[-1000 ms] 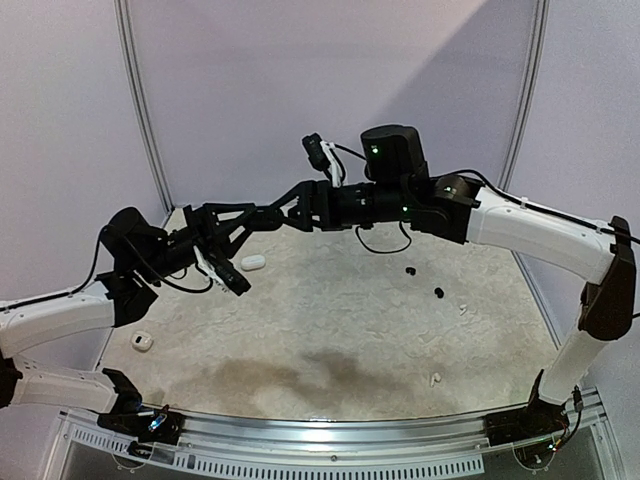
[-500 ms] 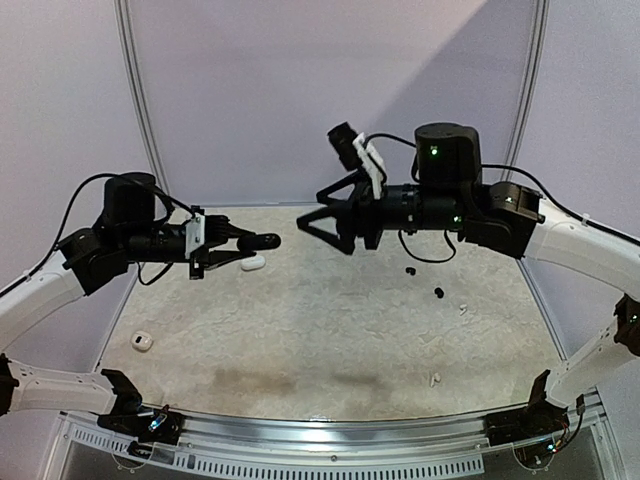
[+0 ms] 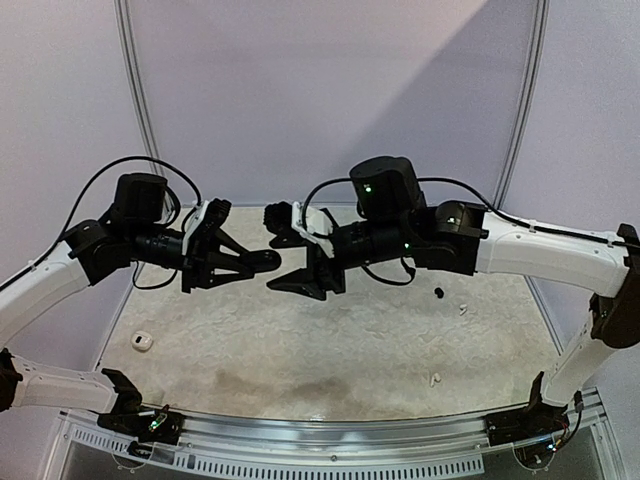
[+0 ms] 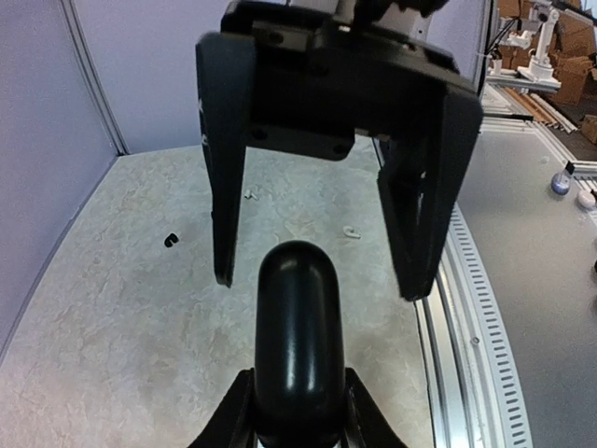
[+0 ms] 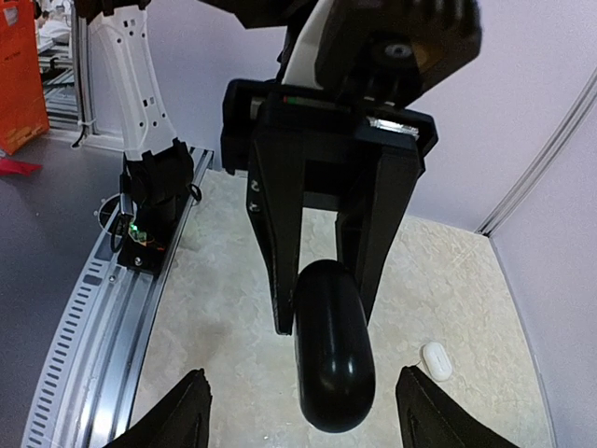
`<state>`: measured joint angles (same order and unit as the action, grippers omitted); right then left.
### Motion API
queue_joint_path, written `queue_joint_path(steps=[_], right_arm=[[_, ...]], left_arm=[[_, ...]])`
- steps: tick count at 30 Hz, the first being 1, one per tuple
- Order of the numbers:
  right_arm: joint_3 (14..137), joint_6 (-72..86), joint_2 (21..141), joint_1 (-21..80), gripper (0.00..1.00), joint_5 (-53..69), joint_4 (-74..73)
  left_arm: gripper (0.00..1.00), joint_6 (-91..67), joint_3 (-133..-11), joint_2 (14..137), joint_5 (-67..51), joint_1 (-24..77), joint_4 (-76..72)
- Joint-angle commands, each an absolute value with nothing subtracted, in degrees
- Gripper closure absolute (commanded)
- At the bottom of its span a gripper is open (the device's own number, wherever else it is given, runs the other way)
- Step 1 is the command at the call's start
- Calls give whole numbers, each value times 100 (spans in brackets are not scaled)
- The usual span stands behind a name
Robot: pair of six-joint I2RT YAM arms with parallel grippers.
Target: Insert the wireless bluetooth earbuds into the charging case
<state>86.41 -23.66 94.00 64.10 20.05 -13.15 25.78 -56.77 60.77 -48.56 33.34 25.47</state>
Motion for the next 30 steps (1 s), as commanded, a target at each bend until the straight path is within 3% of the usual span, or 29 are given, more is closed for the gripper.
queue_joint_path(steps=[1,11,14,15,16,18,19,20,26,30], right_arm=[[8842,-2357,9576,6399,41,1950,-1242],[8976,-2123,9754,6405,80,1854,-1345],[9111,-2085,9806,6400,99,1836,-1514],[9149,-2077,9815,6404,100,1826,-1552],[9171,-2000,9817,6401,100,1774,-1552],[9164,-1790,9780,6369,100,1753,-1500],[9136,-1637,9740,6320,100,1826,-1443],[9087,-1532,9693,6275,100,1918,-1343],[8508,-832,9103,6090,100,2665,-105],[8438,-698,8942,6082,100,2842,231]], left_arm=[[100,2379,-5766,6150,-5089,3270,2614],[100,2378,-5696,6126,-5116,3270,2518],[100,2399,-5691,6103,-5110,3270,2484],[100,2347,-5676,6077,-5103,3265,2422],[89,2229,-5632,6036,-5091,3247,2285],[17,1666,-5400,5912,-5178,3142,1781],[6,1432,-5290,5847,-5250,3072,1493],[1,1251,-5180,5786,-5333,3008,1262],[3,770,-4715,5708,-5727,2839,-22],[21,-188,-4402,5769,-5670,2861,-1625]])
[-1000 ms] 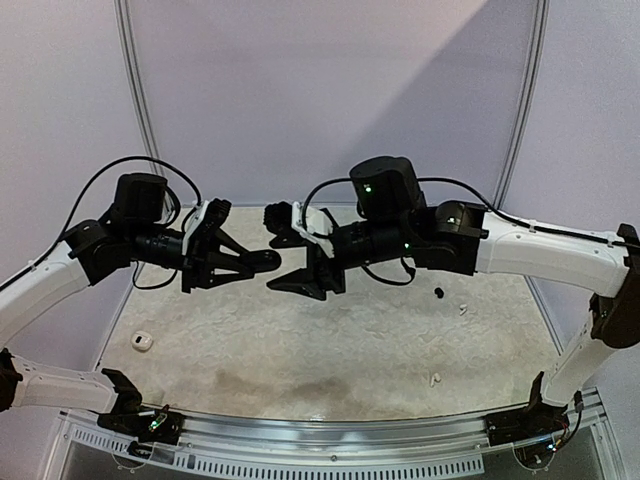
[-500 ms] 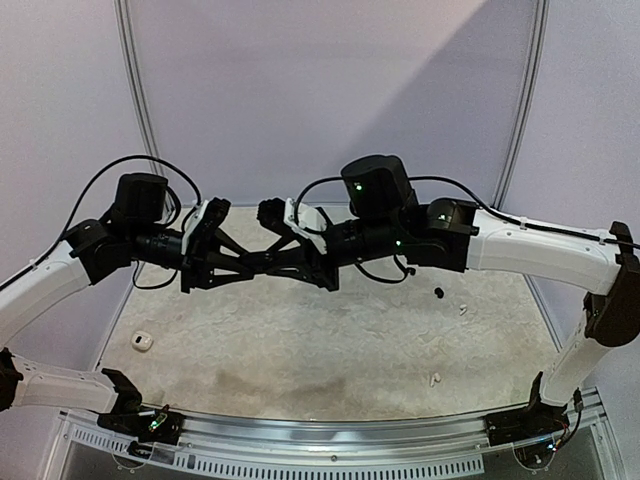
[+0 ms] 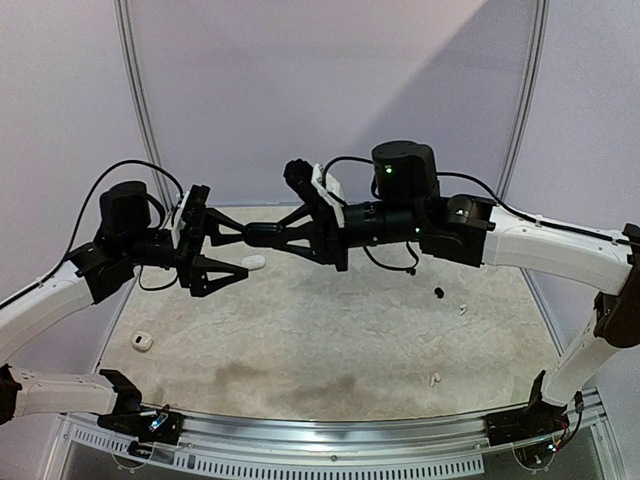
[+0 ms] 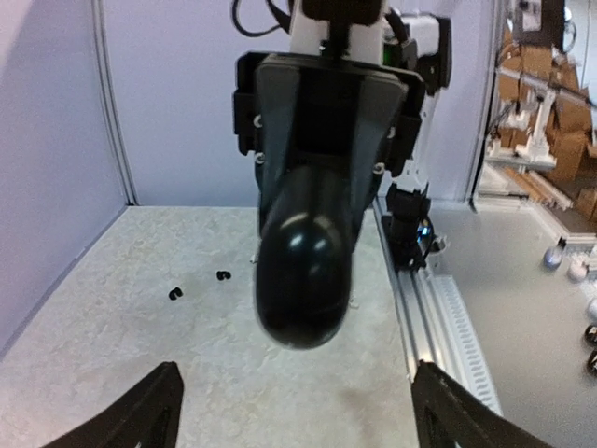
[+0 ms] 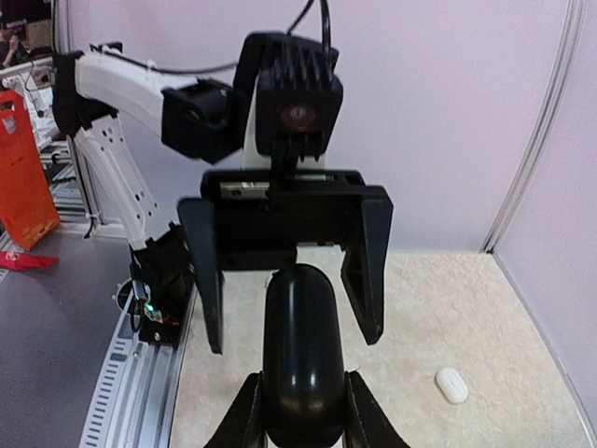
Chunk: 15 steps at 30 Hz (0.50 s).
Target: Insert the wireless bluetooth earbuds into the charging case
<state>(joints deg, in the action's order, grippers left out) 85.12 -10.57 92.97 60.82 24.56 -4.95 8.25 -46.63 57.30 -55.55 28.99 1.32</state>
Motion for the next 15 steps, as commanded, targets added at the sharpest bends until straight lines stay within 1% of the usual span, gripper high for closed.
queue_joint_path(steps=[1,2,3,7,10,11,13,14,15], right_arm=[[8444,-660,8942,6085,100,2835,231],[8439,-633,8939,6084,100,2812,237],[8438,-613,8945,6078,100,2778,244],[8444,-576,8961,6083,100,2779,307],[8497,-647,8950,6082,100,2545,196],[8555,-651,8948,6083,100,2341,104],[8713,-614,8969,6089,100,1868,-304],[8892,-586,9059,6087,100,1649,-543],[8902,-509,9110,6085,100,1549,-471]], left_arm=[[30,-394,-4350,5774,-5566,2877,-1885],[37,-541,-4309,5774,-5396,2905,-2082],[39,-628,-4283,5772,-5305,2956,-2211],[32,-761,-4245,5771,-5294,3066,-2380],[21,-576,-4260,5732,-5288,3067,-2310],[20,-351,-4262,5696,-5203,3067,-2248],[20,247,-4278,5569,-4692,3103,-1979],[20,867,-4371,5569,-3993,3150,-1875],[21,1097,-4418,5572,-3803,3201,-1875]])
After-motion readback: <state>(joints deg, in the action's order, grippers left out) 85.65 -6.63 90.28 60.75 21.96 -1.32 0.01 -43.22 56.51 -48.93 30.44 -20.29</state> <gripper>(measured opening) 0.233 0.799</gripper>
